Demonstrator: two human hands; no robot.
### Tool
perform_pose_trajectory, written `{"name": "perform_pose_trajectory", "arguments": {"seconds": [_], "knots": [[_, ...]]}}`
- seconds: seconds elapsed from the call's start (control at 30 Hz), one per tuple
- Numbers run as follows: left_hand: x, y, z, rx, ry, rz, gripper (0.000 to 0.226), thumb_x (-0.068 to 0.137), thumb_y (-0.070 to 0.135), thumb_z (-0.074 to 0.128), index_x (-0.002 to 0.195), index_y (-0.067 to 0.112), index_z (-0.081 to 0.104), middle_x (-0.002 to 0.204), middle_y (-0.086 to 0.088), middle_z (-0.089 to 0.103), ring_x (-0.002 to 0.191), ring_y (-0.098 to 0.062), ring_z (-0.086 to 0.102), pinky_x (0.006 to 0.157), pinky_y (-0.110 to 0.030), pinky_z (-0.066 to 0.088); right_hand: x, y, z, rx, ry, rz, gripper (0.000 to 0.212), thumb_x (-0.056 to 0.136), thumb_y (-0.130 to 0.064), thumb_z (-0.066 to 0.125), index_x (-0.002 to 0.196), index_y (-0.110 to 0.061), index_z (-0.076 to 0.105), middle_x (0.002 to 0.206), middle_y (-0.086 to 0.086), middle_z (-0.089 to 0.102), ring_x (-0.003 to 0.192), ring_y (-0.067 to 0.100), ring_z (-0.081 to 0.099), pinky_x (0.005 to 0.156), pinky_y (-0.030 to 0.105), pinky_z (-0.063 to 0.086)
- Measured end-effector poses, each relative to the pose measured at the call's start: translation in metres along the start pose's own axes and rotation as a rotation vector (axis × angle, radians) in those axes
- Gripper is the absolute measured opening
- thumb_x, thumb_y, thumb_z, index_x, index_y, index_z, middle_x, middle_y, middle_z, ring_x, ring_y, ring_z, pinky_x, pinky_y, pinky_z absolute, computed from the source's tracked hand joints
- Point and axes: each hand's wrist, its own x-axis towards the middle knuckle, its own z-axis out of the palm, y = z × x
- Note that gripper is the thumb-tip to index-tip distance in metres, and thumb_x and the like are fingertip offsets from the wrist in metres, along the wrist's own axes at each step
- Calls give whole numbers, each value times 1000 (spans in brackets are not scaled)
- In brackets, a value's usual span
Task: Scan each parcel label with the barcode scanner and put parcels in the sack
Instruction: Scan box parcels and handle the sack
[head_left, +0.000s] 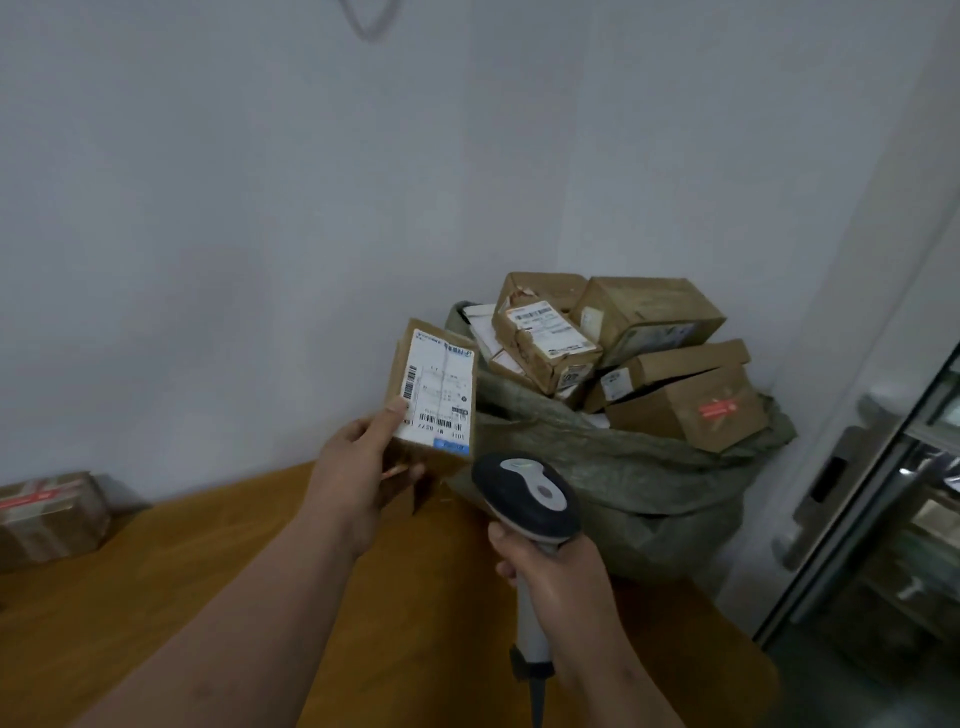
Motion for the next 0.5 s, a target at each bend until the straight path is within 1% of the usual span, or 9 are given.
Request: {"name": "perform_pose_trajectory", "arguments": {"seconds": [0.1, 0.17, 0.27, 0.3, 0.33, 0.4, 0.43, 0.5], "knots": [[26, 12, 58, -87, 5, -24, 36, 93, 37, 66, 119, 14, 58, 107, -11, 73, 93, -24, 74, 65, -31, 61, 30, -12, -31, 42, 41, -22, 15, 82, -24, 78, 92, -18, 68, 81, 5, 71, 84, 22, 67, 84, 38, 55], [50, 22, 99, -110, 31, -19, 41, 93, 39, 65, 124, 14, 54, 110, -11, 70, 96, -26, 72, 62, -32, 60, 51, -23, -51, 68, 66, -58, 10, 83, -22, 78, 85, -18, 69, 73, 2, 69, 79, 20, 66, 74, 33, 52], [88, 38, 155, -93, 59, 26, 53, 93, 45, 64, 128, 8, 50, 110, -13, 69, 86, -26, 74, 59, -35, 60, 81, -40, -79, 97, 76, -102, 11, 83, -20, 77, 77, -18, 69, 62, -6, 66, 72, 13, 63, 63, 24, 46], [99, 40, 172, -57, 63, 38, 54, 94, 48, 62, 128, 7, 52, 112, -13, 69, 86, -26, 73, 59, -34, 59, 91, -44, -87, 109, 71, -107, 9, 84, -21, 77, 79, -18, 69, 62, -7, 66, 71, 12, 63, 61, 23, 44], [106, 41, 186, 28, 55, 52, 55, 95, 52, 57, 129, 8, 54, 116, -11, 69, 91, -24, 71, 63, -34, 59, 100, -48, -94, 123, 65, -104, 8, 84, -21, 77, 83, -19, 69, 63, -8, 66, 72, 12, 63, 60, 23, 43], [113, 38, 206, 309, 65, 93, 57, 99, 57, 44, 132, 12, 56, 125, -3, 63, 101, -19, 60, 75, -33, 53, 116, -53, -104, 137, 47, -95, 9, 83, -21, 77, 88, -21, 69, 65, -8, 66, 75, 13, 63, 62, 23, 42], [114, 35, 210, 417, 90, 129, 56, 101, 56, 40, 134, 14, 55, 127, -1, 60, 102, -18, 54, 76, -31, 47, 123, -53, -107, 137, 35, -95, 10, 83, -22, 77, 88, -22, 69, 65, -8, 66, 75, 13, 63, 62, 24, 42], [117, 29, 212, 480, 88, 160, 52, 103, 50, 40, 139, 16, 53, 136, -4, 57, 102, -15, 47, 68, -25, 41, 133, -54, -110, 136, 4, -88, 15, 83, -23, 77, 96, -20, 70, 72, -7, 68, 79, 12, 64, 63, 22, 42]]}}
